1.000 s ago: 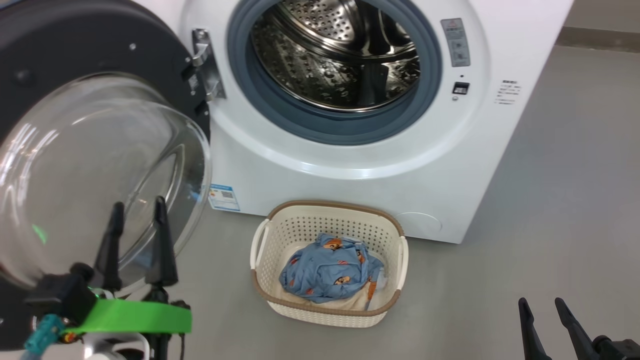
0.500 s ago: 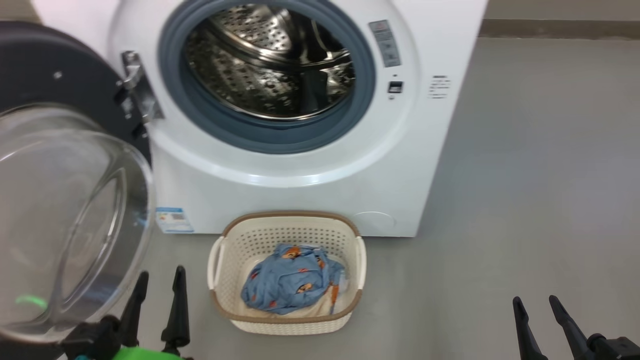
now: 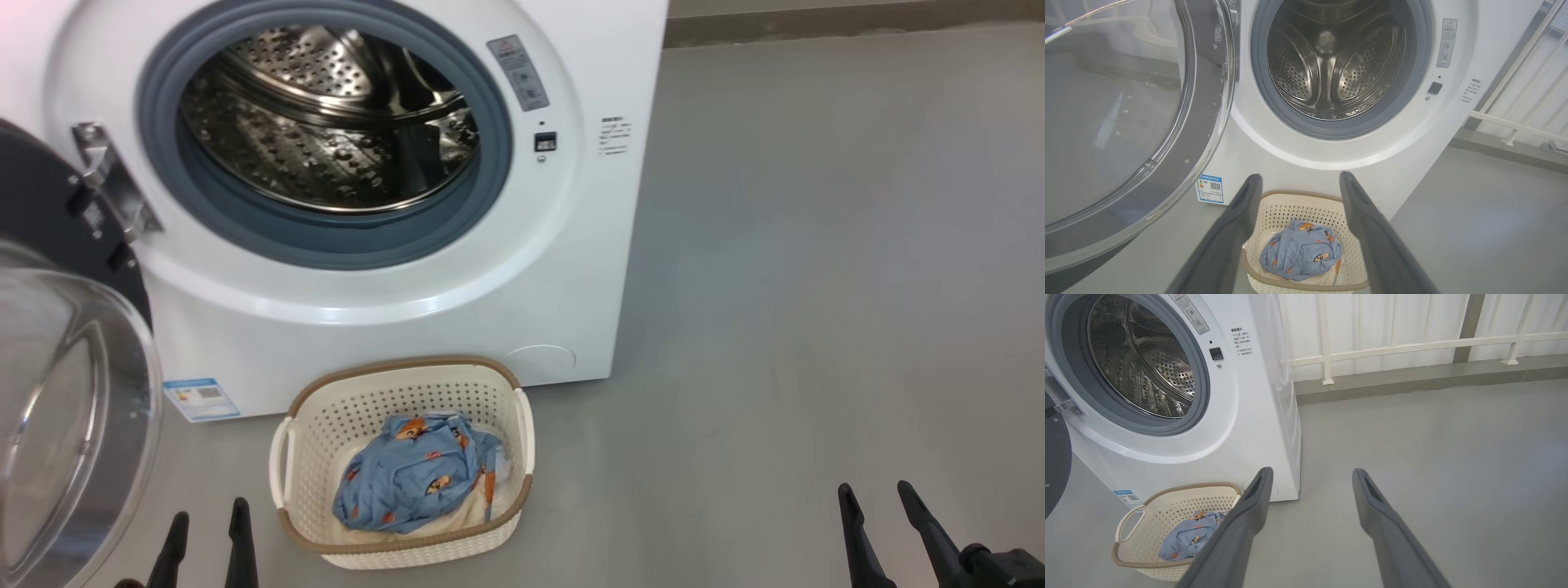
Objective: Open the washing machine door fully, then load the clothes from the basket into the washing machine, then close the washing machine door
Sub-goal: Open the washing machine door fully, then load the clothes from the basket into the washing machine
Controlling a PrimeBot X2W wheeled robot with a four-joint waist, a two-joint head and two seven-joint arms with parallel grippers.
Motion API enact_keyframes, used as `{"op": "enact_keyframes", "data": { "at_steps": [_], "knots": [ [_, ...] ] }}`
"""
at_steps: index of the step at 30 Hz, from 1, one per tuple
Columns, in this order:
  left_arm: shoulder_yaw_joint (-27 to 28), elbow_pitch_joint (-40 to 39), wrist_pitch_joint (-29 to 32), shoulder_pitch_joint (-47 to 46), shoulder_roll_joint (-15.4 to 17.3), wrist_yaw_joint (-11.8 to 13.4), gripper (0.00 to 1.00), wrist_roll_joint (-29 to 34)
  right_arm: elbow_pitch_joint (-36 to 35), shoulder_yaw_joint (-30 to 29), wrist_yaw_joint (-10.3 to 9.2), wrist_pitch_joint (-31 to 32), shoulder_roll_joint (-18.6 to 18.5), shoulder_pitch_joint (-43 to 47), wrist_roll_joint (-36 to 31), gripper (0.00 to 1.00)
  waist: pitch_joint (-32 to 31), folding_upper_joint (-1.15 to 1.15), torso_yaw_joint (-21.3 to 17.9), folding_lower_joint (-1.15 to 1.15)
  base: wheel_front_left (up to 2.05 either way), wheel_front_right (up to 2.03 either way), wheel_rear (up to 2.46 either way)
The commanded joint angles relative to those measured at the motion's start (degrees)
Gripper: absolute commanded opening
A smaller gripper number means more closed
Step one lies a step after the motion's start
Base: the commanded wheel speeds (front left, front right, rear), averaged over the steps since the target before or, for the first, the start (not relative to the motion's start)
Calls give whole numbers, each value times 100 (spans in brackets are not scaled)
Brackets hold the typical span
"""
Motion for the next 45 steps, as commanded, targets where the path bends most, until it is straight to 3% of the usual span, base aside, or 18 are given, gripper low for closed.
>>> {"op": "enact_keyframes", "data": {
  "at_steps": [1,12,45],
  "knots": [
    [214,-202,-77,-46,19,-11,100,70,-136,150,9,-69,-68,-214,-2,100,1,0,-113,0,0,0,0],
    [338,-347,-77,137,-47,-13,100,209,-142,120,9,-69,-69,-192,-17,100,-11,0,-214,0,0,0,0],
    [146,-441,-77,269,-4,-14,100,113,-119,48,9,-69,-17,-190,-80,100,-136,0,30,0,0,0,0]
  ]
}}
